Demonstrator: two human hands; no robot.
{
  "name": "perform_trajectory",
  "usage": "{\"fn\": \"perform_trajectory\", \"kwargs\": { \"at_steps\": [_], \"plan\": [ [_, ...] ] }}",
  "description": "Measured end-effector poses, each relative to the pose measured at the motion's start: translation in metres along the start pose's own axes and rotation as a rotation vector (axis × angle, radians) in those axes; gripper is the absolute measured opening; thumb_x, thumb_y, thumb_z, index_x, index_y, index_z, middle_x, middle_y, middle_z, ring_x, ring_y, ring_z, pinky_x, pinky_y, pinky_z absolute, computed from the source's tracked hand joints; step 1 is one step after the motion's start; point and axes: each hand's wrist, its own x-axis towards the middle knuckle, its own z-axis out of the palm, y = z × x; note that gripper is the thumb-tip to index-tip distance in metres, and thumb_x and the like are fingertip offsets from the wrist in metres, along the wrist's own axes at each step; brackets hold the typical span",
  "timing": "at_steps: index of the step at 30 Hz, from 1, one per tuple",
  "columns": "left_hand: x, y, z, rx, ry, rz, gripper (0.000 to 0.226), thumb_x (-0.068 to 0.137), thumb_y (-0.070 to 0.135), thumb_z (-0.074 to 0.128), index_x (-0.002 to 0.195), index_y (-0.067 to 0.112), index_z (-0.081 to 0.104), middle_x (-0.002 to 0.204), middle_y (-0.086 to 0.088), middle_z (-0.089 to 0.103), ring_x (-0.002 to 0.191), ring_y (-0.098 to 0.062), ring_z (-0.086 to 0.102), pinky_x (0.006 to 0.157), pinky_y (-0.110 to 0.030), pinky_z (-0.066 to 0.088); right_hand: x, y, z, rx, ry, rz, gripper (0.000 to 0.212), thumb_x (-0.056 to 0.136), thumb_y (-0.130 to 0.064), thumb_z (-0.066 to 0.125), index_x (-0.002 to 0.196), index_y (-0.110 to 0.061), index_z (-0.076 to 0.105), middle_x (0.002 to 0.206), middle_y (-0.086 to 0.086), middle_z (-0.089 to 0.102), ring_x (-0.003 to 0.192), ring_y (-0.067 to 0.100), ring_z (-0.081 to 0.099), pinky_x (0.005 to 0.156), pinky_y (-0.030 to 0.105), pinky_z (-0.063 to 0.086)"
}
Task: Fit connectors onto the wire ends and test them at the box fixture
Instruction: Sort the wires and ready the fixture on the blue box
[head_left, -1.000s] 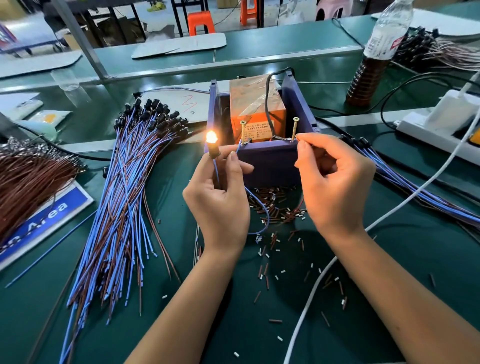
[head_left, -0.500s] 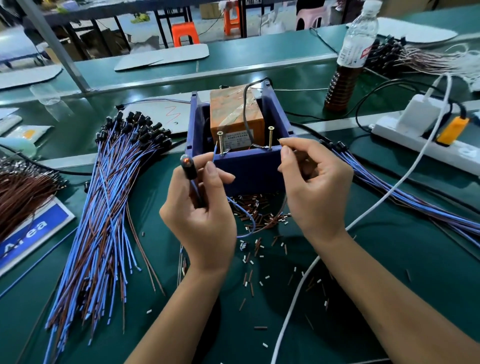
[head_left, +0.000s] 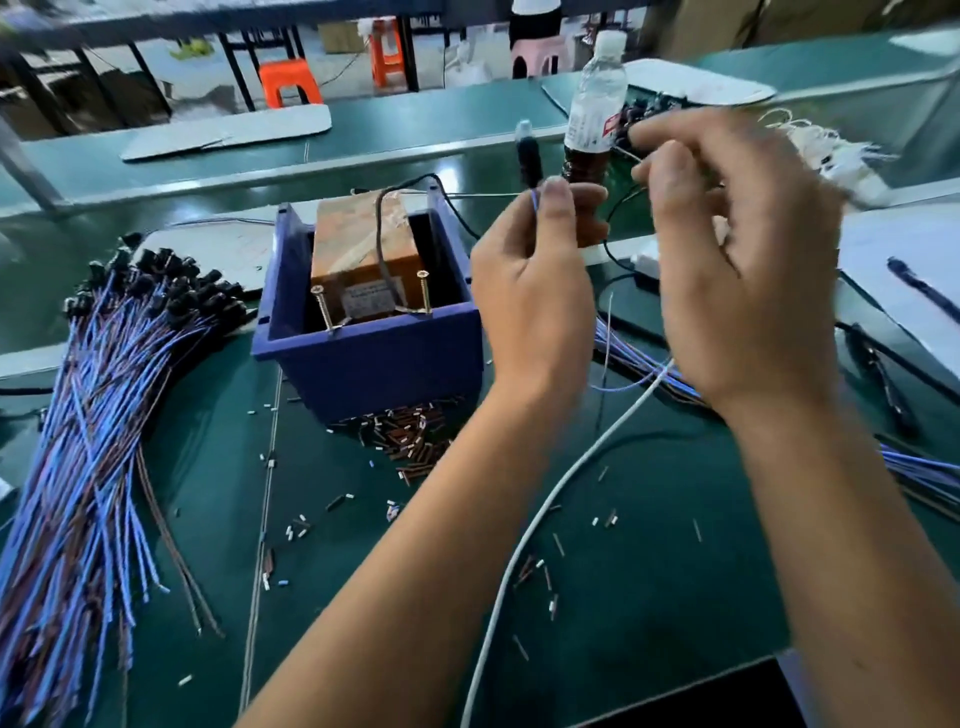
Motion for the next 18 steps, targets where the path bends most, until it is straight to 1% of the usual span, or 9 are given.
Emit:
{"fn": "perform_trajectory", "kwargs": {
  "at_steps": [2, 4, 6, 8, 10, 12, 14, 16, 18],
  "plan": [
    [0.004, -0.001, 0.022, -0.162, 0.006, -0.166, 0.04, 0.11, 0.022, 0.047, 0.078, 0.015, 0.07, 0.084, -0.011, 0.069, 0.078, -0.023, 0.062, 0.078, -0.042, 0.05, 0.004, 0.002, -0.003, -0.324, -0.223, 0.037, 0.042, 0.106, -0.04, 0.047, 0.133, -0.015, 0.066, 0.136, 0.012, 0.057, 0.136, 0.035, 0.045, 0.113, 0.045, 0.034],
    [0.009, -0.01, 0.037, -0.255, 0.025, -0.3, 0.041, 0.112, 0.027, 0.043, 0.083, 0.011, 0.069, 0.095, -0.019, 0.069, 0.088, -0.027, 0.061, 0.086, -0.042, 0.052, 0.004, 0.005, -0.004, -0.484, -0.354, 0.102, 0.045, 0.106, -0.042, 0.047, 0.141, -0.018, 0.061, 0.154, 0.013, 0.043, 0.15, 0.034, 0.025, 0.123, 0.056, 0.017],
    [0.01, -0.021, 0.045, -0.293, 0.017, -0.382, 0.042, 0.112, 0.032, 0.039, 0.101, 0.008, 0.071, 0.113, -0.025, 0.064, 0.093, -0.027, 0.056, 0.094, -0.046, 0.052, 0.004, 0.01, -0.005, -0.53, -0.382, 0.148, 0.041, 0.105, -0.042, 0.048, 0.136, -0.021, 0.065, 0.167, 0.012, 0.027, 0.158, 0.03, 0.01, 0.126, 0.062, 0.001],
    [0.009, -0.03, 0.049, -0.299, -0.009, -0.403, 0.043, 0.112, 0.036, 0.038, 0.116, 0.011, 0.073, 0.117, -0.02, 0.057, 0.086, -0.022, 0.054, 0.085, -0.042, 0.051, 0.003, 0.018, -0.003, -0.611, -0.407, 0.15, 0.032, 0.104, -0.039, 0.051, 0.124, -0.024, 0.072, 0.174, 0.01, 0.008, 0.161, 0.032, -0.006, 0.123, 0.065, -0.008],
    [0.007, -0.036, 0.054, -0.289, -0.04, -0.402, 0.041, 0.112, 0.037, 0.039, 0.116, 0.015, 0.074, 0.125, -0.022, 0.059, 0.094, -0.032, 0.065, 0.087, -0.039, 0.052, 0.001, 0.027, -0.001, -0.689, -0.484, 0.144, 0.028, 0.104, -0.034, 0.051, 0.115, -0.028, 0.075, 0.175, 0.007, -0.001, 0.16, 0.033, -0.015, 0.121, 0.067, -0.014],
    [0.008, -0.04, 0.056, -0.255, -0.08, -0.402, 0.038, 0.112, 0.038, 0.04, 0.107, 0.024, 0.075, 0.145, -0.026, 0.055, 0.127, -0.043, 0.058, 0.095, -0.045, 0.054, -0.003, 0.034, 0.001, -0.74, -0.573, 0.13, 0.025, 0.101, -0.028, 0.054, 0.11, -0.03, 0.077, 0.176, 0.005, 0.001, 0.16, 0.033, -0.018, 0.118, 0.068, -0.017],
    [0.007, -0.042, 0.054, -0.207, -0.109, -0.392, 0.038, 0.111, 0.041, 0.039, 0.105, 0.03, 0.075, 0.144, -0.018, 0.059, 0.115, -0.027, 0.069, 0.087, -0.034, 0.058, -0.006, 0.039, 0.004, -0.732, -0.623, 0.093, 0.021, 0.096, -0.022, 0.06, 0.108, -0.028, 0.076, 0.175, 0.003, 0.007, 0.16, 0.032, -0.016, 0.117, 0.071, -0.017],
    [0.007, -0.045, 0.05, -0.12, -0.125, -0.367, 0.042, 0.11, 0.047, 0.038, 0.102, 0.035, 0.077, 0.137, -0.008, 0.063, 0.12, -0.015, 0.065, 0.103, -0.039, 0.054, -0.009, 0.045, 0.007, -0.638, -0.616, 0.096, 0.019, 0.094, -0.02, 0.066, 0.107, -0.029, 0.077, 0.175, 0.0, 0.013, 0.161, 0.029, -0.012, 0.12, 0.072, -0.012],
    [0.006, -0.047, 0.047, -0.068, -0.179, -0.344, 0.049, 0.108, 0.056, 0.034, 0.109, 0.036, 0.078, 0.138, -0.005, 0.063, 0.126, -0.012, 0.06, 0.11, -0.037, 0.049, -0.01, 0.05, 0.009, -0.505, -0.543, 0.163, 0.015, 0.097, -0.026, 0.067, 0.105, -0.03, 0.079, 0.173, 0.0, 0.022, 0.162, 0.025, -0.003, 0.123, 0.066, -0.005]
  ]
}}
